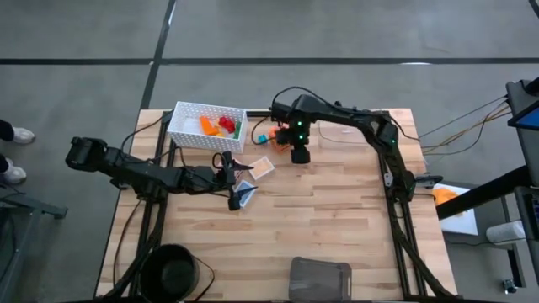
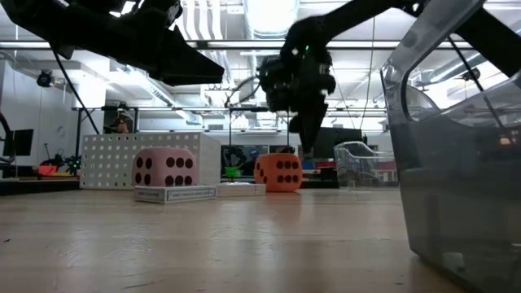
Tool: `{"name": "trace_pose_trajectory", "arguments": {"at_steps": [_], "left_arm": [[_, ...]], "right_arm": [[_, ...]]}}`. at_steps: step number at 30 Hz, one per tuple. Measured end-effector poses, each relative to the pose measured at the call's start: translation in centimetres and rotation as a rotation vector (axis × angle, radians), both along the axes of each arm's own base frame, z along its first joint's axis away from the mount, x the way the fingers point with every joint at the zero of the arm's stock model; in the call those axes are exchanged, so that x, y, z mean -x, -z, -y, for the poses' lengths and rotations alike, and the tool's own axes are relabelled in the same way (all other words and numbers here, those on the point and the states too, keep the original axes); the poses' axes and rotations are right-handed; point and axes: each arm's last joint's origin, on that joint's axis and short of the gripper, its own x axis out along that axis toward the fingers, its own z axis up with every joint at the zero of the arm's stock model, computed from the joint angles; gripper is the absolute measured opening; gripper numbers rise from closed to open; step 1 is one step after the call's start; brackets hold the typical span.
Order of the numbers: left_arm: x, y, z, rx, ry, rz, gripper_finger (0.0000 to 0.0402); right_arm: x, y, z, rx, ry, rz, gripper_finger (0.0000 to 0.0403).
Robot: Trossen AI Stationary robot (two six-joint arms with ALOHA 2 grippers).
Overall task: Pick & Place Toys
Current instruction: Put the orange dice into the transparent bin
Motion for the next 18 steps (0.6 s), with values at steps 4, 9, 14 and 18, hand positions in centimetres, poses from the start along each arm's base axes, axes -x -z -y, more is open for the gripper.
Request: {"name": "trace_pose_trajectory", "arguments": {"at_steps": [4,9,14,18], "left_arm": [[0.0,0.0,0.0,0.0,0.0,-0.001,0.0312],[0.0,0.0,0.0,0.0,0.0,-0.003,0.0312],[0.0,0.0,0.0,0.002,0.0,-0.003,0.0312],[0.0,0.0,0.0,0.002,0.0,-0.003,0.0312]], "right_arm": [[-0.9,-0.4,-2.7,0.039,-0.053,-0.004,0.0164],[-1.8,-2.9,-5.9,0.276,-0.141,0.059,0.0161],[-3.4,-3.0,-7.8,0.526,-0.216,0.112,0.0184],[-4.1,-2.7,-7.6,0.568,-0.2,0.156,0.024]]}}
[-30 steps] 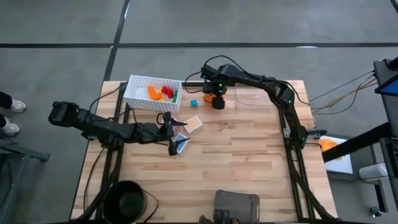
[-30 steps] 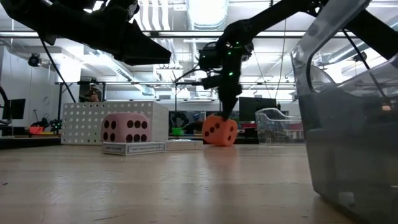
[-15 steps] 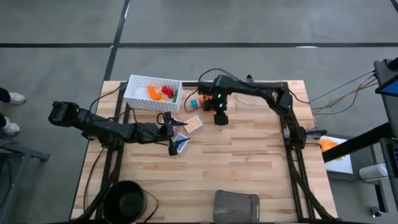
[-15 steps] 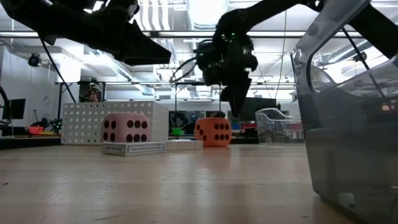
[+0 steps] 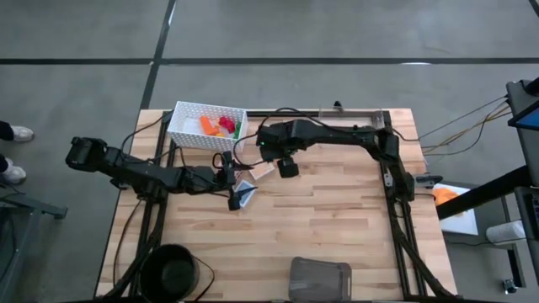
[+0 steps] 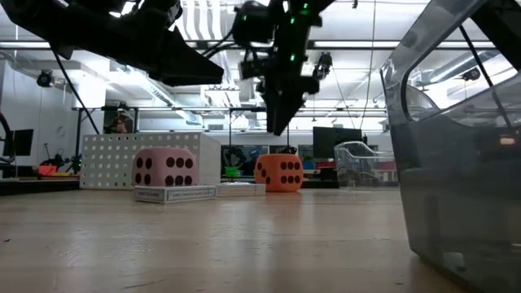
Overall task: Pick & Place Toys
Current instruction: Put the orange dice into the transparent bin
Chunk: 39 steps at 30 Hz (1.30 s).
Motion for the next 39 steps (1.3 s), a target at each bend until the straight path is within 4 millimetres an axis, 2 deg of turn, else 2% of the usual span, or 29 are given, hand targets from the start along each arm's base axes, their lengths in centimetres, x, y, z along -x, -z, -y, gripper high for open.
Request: {"name": "trace_pose_trajectory", "arguments": {"at_steps": [7,10,12,22,32,35,39], "left_arm": [[0.0,0.0,0.0,0.0,0.0,0.003,0.0312],[0.0,0.0,0.0,-0.001,0.0,0.003,0.0312],[0.0,0.0,0.0,-0.002,0.001,0.003,0.0312],[0.0,0.0,0.0,-0.002,0.001,0.003,0.0312],[0.0,0.0,0.0,-0.003,0.001,0.003,0.0312],[0.0,0.0,0.0,-0.003,0.001,0.003,0.0312],[0.0,0.0,0.0,-0.003,0.0,0.003,0.0312]], "right_arm": [[-0.5,1.8,1.8,0.002,0.048,-0.009,0.0363],[-0.3,2.4,3.4,0.006,0.072,-0.027,0.0392],[0.0,2.4,4.4,0.009,0.095,-0.03,0.0397],[0.8,3.9,8.5,-0.02,0.168,-0.033,0.0376],[0.2,6.1,9.2,0.017,0.17,-0.07,0.0373],[0.1,6.0,9.1,0.007,0.17,-0.073,0.035],[0.2,6.0,9.1,-0.002,0.173,-0.077,0.0283]]}}
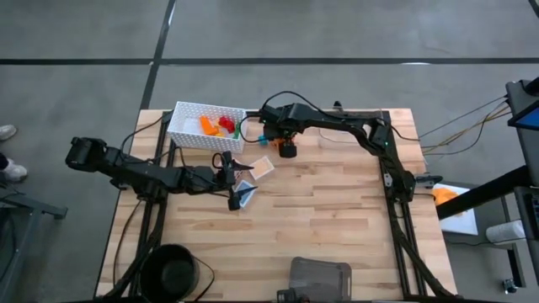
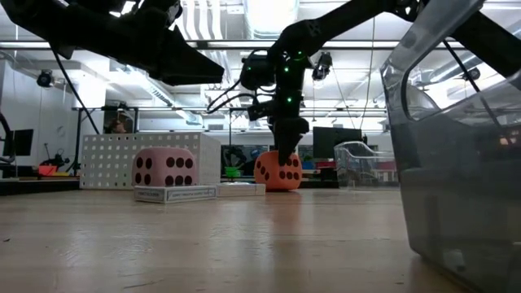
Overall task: Pick & Place Toys
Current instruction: Put the orange dice into the transparent bin
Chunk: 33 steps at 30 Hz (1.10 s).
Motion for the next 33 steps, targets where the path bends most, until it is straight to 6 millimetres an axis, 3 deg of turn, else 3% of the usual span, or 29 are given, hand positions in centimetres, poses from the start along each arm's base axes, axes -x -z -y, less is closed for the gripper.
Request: {"name": "trace_pose_trajectory", "arguments": {"at_steps": [5,8,23,33], "left_arm": [[0.0,0.0,0.0,0.0,0.0,0.0,0.0312],[0.0,0.0,0.0,0.0,0.0,0.0,0.0312],[0.0,0.0,0.0,0.0,0.0,0.001,0.0312],[0.0,0.0,0.0,0.0,0.0,0.001,0.0312]], "right_arm": [[0.1,0.0,-0.1,-0.008,-0.001,-0.01,0.0181],[0.1,0.0,-0.1,-0.011,-0.011,-0.016,0.0145],[0.2,-0.2,-0.2,0.015,-0.022,-0.042,0.013],[-0.2,-2.1,-0.1,0.021,-0.001,-0.024,0.0121]]}}
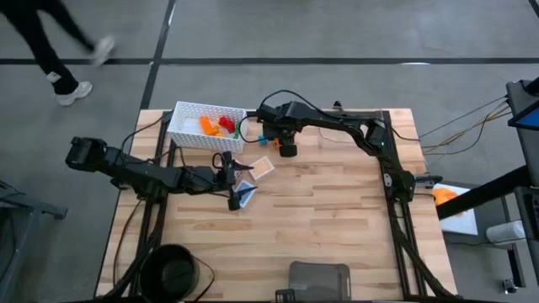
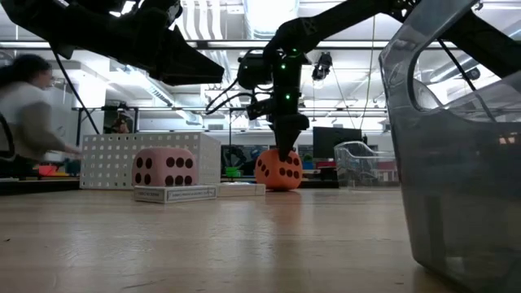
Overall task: Pick & Place Toys
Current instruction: Put the orange dice into the transparent bin
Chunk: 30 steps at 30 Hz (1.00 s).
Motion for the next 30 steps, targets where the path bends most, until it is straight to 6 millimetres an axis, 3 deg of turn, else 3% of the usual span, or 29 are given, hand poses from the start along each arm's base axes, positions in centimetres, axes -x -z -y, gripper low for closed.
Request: {"name": "trace_pose_trajectory", "arguments": {"at_steps": [3,8,16,25,30], "left_arm": [[0.0,0.0,0.0,0.0,0.001,0.0,0.0312],[0.0,0.0,0.0,0.0,0.001,0.0,0.0312],[0.0,0.0,0.0,0.0,0.0,0.0,0.0312],[0.0,0.1,0.0,-0.001,0.0,-0.016,0.0312],[0.1,0.2,0.0,0.0,0.0,-0.025,0.0312]], "right_arm": [[0.1,-1.0,0.0,-0.017,0.006,-0.006,0.0107],[0.3,-2.9,-0.3,-0.028,0.003,-0.02,0.0051],[1.0,-5.1,-0.9,-0.128,0.003,-0.016,0.0039],[0.9,-7.4,-1.7,-0.335,-0.057,0.197,0.0034],[0.2,-7.2,-1.8,-0.418,-0.092,0.295,0.0025]]}}
